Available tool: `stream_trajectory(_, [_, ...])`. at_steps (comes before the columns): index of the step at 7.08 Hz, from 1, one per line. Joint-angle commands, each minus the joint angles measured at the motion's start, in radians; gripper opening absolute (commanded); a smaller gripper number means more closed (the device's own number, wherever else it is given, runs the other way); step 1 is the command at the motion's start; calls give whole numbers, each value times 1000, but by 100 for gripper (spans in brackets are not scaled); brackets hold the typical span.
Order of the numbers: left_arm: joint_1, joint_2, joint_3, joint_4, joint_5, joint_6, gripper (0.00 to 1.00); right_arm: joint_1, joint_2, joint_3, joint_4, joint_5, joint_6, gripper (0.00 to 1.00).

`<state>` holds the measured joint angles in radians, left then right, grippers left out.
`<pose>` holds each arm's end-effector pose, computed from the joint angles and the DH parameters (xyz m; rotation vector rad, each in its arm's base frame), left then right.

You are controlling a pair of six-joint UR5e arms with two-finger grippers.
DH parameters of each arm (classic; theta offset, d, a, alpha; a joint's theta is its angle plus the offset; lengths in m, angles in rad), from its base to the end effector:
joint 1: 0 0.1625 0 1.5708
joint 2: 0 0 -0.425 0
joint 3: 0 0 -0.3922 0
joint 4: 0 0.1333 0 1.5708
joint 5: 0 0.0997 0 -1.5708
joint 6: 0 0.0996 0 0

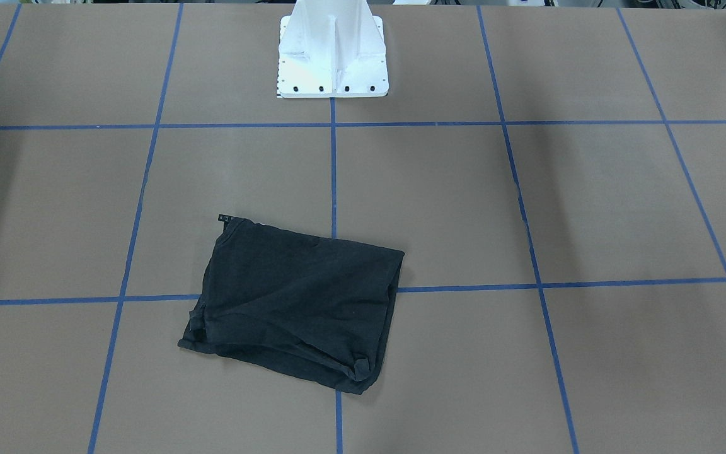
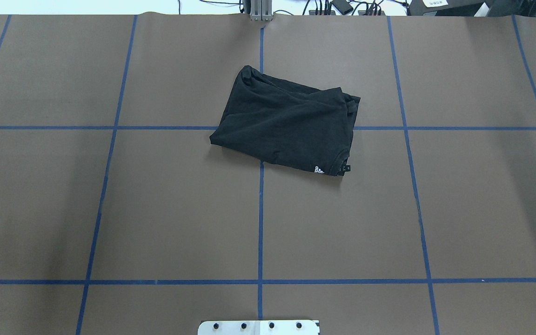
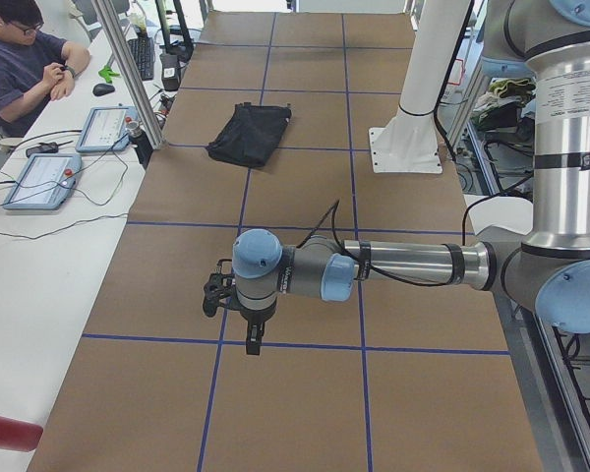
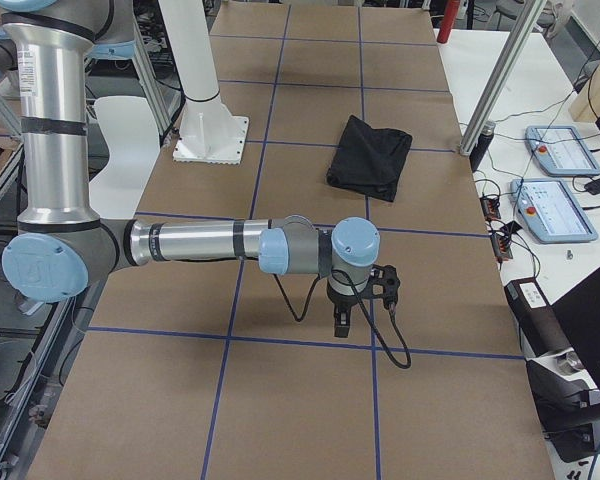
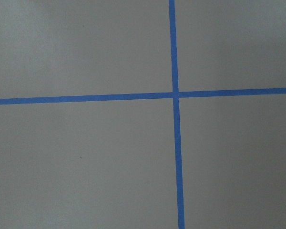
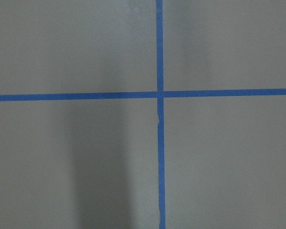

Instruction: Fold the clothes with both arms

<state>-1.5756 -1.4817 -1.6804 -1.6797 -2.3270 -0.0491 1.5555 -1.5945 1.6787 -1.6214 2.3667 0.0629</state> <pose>-0.0672 -0.4622 0.6368 0.1064 0.7576 -0.0023 0.0547 -0.4836 0.6207 0.0007 -0.7965 0.0317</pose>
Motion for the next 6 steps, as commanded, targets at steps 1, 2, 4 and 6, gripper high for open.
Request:
stream_trajectory(1, [0,0,1,0,0,2,100,0,-1,-1,0,0,0,100])
stream_trajectory(2, [0,0,2,0,0,2,100,0,-1,-4,0,0,0,100])
stream_trajectory(4, [0,-3,8,-2,0,2,100,0,1,-5,0,0,0,100])
stream_trajectory(6, [0,-5,7,-2,0,2,100,0,-1,-5,0,2,0,100])
